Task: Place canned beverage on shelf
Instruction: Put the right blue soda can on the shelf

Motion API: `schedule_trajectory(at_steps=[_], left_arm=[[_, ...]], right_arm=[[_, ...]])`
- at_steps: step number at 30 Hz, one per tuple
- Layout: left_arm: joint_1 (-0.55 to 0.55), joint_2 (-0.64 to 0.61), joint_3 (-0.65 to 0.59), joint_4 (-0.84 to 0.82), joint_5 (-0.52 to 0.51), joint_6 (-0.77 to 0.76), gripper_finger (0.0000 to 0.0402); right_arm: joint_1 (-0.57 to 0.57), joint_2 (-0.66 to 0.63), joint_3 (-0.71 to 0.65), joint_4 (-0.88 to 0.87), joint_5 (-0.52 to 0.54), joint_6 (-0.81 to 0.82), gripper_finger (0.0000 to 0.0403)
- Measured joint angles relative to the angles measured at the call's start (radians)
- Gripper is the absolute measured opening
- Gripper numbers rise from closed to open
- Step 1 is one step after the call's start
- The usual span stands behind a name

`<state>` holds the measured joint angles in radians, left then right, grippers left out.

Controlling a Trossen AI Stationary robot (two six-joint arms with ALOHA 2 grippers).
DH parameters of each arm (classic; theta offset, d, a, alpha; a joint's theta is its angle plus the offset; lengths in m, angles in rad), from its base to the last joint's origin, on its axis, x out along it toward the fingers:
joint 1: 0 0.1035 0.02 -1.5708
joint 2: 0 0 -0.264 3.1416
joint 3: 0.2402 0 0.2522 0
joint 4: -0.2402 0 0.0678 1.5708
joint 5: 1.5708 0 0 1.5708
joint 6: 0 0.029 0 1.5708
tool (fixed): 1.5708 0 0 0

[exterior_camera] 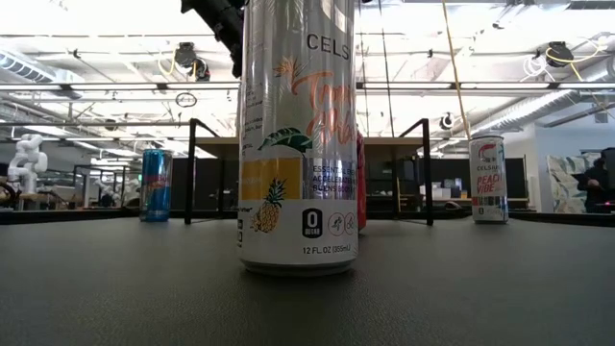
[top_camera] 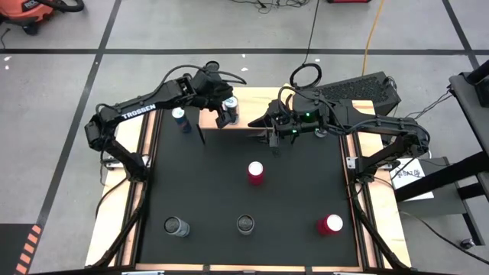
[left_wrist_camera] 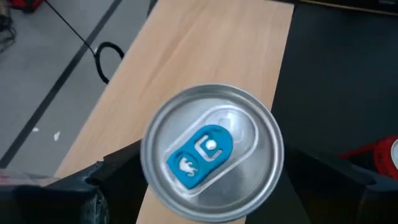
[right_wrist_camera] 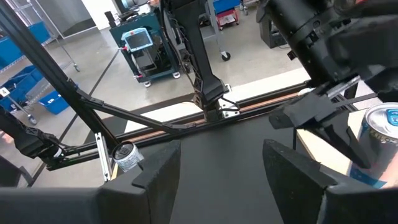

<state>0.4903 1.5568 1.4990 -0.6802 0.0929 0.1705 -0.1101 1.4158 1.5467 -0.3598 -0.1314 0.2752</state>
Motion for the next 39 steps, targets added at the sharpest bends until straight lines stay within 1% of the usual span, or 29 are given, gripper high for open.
schedule_trajectory(at_steps=[4, 6, 10, 15, 24, 30, 39], left_arm=[[0.000, -0.014, 0.000, 0.003, -0.008, 0.000, 0.0350], [0.000, -0.025, 0.000, 0.001, -0.031, 0.004, 0.0350], [0.000, -0.072, 0.000, -0.009, -0.038, 0.018, 0.0350], [0.000, -0.146, 0.000, -0.021, -0.038, -0.007, 0.0350], [-0.002, -0.286, 0.000, -0.133, -0.038, -0.009, 0.0350], [-0.008, -0.347, 0.000, -0.226, -0.038, -0.034, 0.0350], [-0.008, -0.407, 0.000, -0.248, -0.038, -0.036, 0.0350]], right_arm=[[0.000, 0.000, 0.000, 0.000, 0.000, 0.000, 0.0208], [0.000, 0.000, 0.000, 0.000, 0.000, 0.000, 0.0208], [0.000, 0.000, 0.000, 0.000, 0.000, 0.000, 0.0208], [0.000, 0.000, 0.000, 0.000, 0.000, 0.000, 0.0208], [0.000, 0.000, 0.000, 0.000, 0.000, 0.000, 0.0208], [0.000, 0.000, 0.000, 0.026, 0.000, -0.020, 0.0208], [0.000, 0.000, 0.000, 0.062, 0.000, -0.021, 0.0208]])
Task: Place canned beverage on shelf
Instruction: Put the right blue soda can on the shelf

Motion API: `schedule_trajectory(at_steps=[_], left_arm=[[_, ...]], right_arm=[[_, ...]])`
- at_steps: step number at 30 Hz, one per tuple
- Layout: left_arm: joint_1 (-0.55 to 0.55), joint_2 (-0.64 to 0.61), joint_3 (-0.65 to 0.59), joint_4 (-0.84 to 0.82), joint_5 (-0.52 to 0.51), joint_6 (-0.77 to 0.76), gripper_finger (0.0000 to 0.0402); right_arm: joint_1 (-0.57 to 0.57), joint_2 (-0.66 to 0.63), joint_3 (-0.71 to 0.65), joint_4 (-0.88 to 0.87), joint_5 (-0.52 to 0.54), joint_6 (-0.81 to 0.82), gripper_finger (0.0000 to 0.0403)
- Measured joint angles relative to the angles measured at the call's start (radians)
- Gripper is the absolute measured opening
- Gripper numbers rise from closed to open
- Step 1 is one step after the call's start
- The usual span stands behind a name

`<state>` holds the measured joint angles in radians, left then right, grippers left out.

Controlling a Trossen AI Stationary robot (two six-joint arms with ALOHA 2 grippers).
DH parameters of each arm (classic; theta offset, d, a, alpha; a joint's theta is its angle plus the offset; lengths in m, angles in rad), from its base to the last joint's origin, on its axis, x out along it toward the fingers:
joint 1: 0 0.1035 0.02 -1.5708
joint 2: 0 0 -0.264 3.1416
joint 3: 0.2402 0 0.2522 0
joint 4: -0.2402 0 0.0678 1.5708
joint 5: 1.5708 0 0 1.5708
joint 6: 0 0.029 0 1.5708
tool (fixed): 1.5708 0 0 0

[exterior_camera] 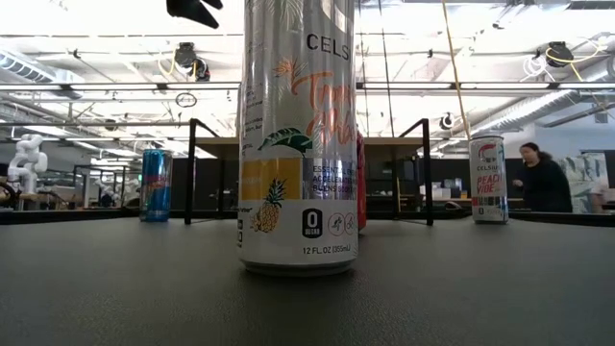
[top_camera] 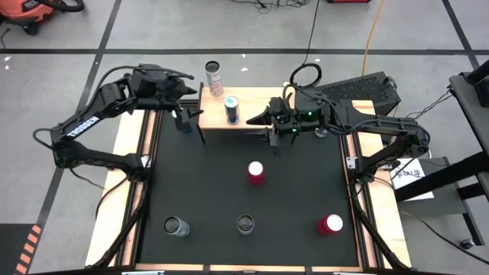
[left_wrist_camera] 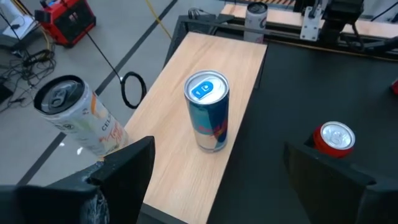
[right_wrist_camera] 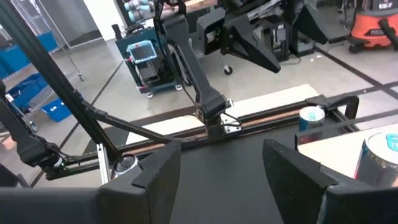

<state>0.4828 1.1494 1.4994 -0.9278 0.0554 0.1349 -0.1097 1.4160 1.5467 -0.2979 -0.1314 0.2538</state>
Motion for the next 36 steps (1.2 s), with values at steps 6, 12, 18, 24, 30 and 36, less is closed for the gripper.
schedule_trajectory(at_steps=[6, 12, 18, 24, 30, 36], left_arm=[[0.000, -0.009, 0.000, -0.006, 0.000, -0.002, 0.0350], [0.000, -0.009, 0.000, -0.038, 0.000, 0.001, 0.0350], [0.000, -0.008, 0.000, -0.084, 0.000, 0.002, 0.0350], [0.000, -0.008, 0.000, -0.086, 0.000, 0.005, 0.0350], [0.000, -0.008, 0.000, -0.086, 0.000, 0.030, 0.0350], [0.000, -0.008, 0.000, -0.086, 0.000, 0.036, 0.0350]], right_arm=[[-0.009, 0.026, 0.000, 0.001, 0.003, -0.118, 0.0208], [-0.021, 0.088, -0.001, 0.001, 0.013, -0.187, 0.0181], [-0.081, 0.101, -0.001, 0.096, 0.157, -0.192, 0.0123], [-0.173, 0.100, 0.000, 0.168, 0.157, -0.229, 0.0089], [-0.258, 0.102, 0.000, 0.152, 0.148, -0.202, 0.0033], [-0.291, 0.112, 0.001, 0.151, 0.050, -0.181, 0.0007]])
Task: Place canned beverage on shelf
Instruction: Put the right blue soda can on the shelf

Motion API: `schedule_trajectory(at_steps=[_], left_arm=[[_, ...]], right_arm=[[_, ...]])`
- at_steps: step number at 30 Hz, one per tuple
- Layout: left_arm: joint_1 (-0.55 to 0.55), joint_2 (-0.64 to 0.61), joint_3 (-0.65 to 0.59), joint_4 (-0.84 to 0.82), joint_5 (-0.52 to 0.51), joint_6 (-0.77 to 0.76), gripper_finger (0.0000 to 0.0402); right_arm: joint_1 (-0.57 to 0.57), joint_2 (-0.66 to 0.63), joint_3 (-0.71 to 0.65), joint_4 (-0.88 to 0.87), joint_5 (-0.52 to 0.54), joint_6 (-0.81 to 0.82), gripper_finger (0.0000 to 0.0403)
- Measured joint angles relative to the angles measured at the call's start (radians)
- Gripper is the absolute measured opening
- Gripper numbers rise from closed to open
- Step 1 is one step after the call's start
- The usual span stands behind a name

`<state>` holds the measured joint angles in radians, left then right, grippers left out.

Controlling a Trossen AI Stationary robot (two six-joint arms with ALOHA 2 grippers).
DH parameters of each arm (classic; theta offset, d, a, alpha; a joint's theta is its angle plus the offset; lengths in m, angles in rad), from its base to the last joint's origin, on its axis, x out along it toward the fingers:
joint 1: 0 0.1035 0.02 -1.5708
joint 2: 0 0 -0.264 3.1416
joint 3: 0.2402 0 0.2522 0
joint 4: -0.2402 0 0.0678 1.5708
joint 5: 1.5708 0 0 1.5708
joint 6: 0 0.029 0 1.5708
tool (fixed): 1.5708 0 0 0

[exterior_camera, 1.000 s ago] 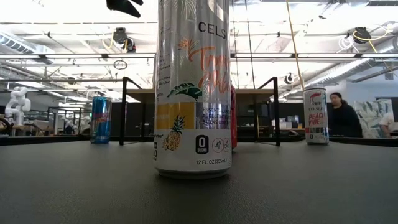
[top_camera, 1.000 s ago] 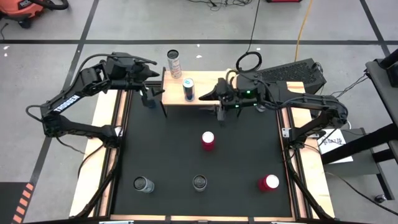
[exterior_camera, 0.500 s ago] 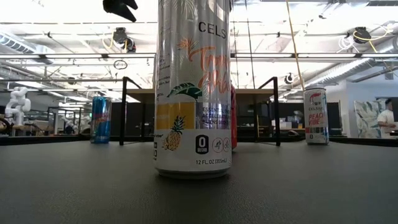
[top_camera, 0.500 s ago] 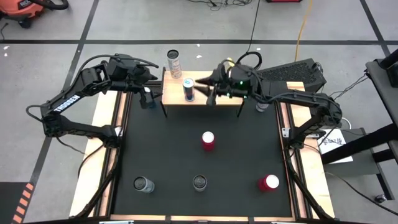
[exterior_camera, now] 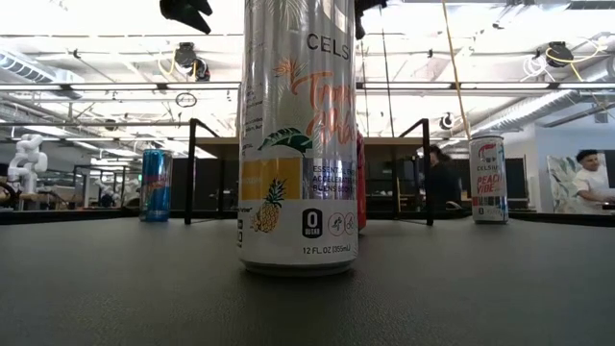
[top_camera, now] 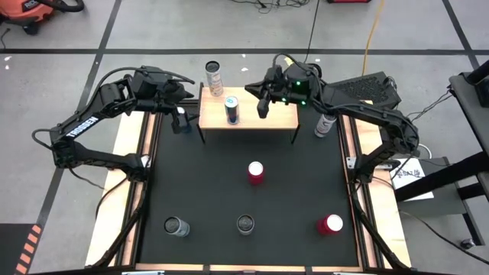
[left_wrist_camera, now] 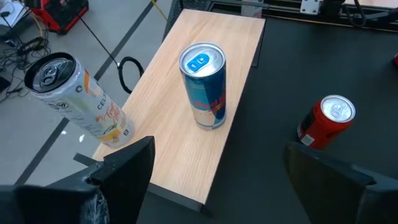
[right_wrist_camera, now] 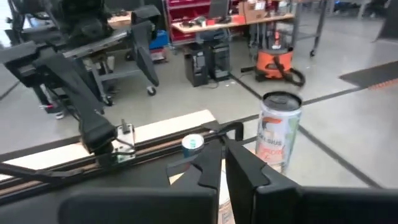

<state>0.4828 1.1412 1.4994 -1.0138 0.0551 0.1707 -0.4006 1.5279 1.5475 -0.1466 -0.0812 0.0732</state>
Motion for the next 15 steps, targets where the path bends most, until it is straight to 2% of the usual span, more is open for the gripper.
schedule_trajectory(at_steps=[3, 8, 15], left_arm=[[0.000, 0.000, 0.000, 0.000, 0.000, -0.004, 0.0350], [0.000, 0.000, 0.000, -0.018, -0.001, -0.005, 0.0350], [0.000, 0.000, 0.000, -0.022, -0.002, -0.005, 0.0350]], right_arm=[[-0.004, 0.011, 0.000, -0.050, -0.021, 0.026, 0.0005], [0.019, 0.025, 0.000, -0.154, -0.128, 0.020, 0.0001], [0.050, 0.109, 0.000, -0.158, -0.130, 0.020, 0.0000]])
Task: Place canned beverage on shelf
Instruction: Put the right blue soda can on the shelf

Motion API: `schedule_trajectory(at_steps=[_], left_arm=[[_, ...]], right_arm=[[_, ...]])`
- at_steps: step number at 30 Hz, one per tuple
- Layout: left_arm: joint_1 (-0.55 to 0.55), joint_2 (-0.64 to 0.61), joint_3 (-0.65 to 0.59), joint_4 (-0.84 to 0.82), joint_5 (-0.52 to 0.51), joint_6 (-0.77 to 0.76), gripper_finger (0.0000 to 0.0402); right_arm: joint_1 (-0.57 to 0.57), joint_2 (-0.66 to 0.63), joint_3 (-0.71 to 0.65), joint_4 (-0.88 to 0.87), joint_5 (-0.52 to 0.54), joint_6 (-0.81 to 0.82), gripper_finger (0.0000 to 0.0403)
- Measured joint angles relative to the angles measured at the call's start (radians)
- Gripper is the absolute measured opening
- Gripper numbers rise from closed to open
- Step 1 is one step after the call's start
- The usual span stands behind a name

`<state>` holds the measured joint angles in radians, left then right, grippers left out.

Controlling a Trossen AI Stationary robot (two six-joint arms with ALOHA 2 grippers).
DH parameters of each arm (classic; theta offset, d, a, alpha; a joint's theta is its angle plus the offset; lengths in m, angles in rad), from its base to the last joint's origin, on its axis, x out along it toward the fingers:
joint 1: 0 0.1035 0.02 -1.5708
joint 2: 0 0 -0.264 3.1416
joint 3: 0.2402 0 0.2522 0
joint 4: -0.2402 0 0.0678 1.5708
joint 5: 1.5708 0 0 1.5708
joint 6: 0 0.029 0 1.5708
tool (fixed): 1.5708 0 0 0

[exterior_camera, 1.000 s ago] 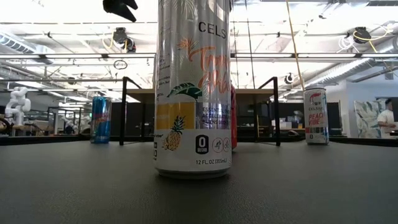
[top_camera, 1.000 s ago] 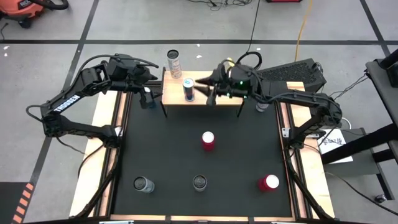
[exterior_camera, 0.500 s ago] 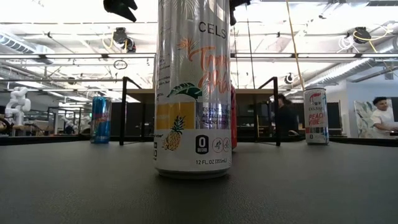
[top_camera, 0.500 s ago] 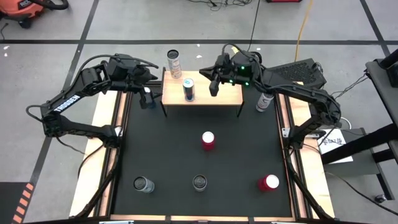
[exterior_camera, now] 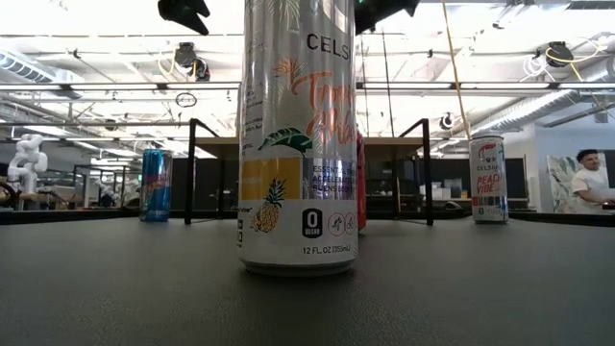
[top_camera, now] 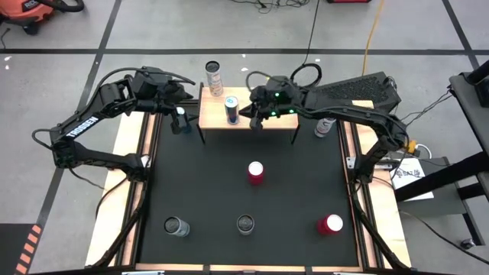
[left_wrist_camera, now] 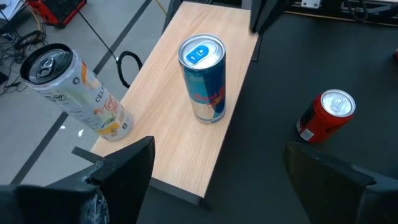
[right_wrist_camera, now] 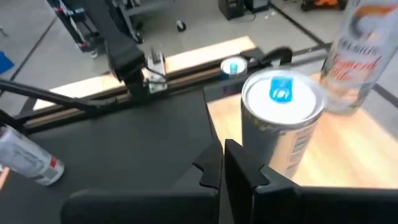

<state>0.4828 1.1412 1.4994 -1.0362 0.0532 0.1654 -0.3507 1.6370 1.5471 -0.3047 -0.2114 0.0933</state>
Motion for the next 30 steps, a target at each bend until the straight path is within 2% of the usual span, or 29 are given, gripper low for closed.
schedule_trajectory(at_steps=[15, 18, 30], left_arm=[[0.000, 0.000, 0.000, -0.006, -0.001, 0.000, 0.0350], [0.000, 0.000, 0.000, -0.006, -0.001, 0.000, 0.0350], [0.000, 0.000, 0.000, -0.006, -0.001, 0.000, 0.0350]], right_arm=[[0.053, 0.124, 0.000, 0.071, 0.024, -0.020, 0.0000], [0.062, 0.130, 0.000, 0.071, 0.083, -0.038, 0.0000], [0.066, 0.129, 0.000, 0.092, 0.082, -0.049, 0.0000]])
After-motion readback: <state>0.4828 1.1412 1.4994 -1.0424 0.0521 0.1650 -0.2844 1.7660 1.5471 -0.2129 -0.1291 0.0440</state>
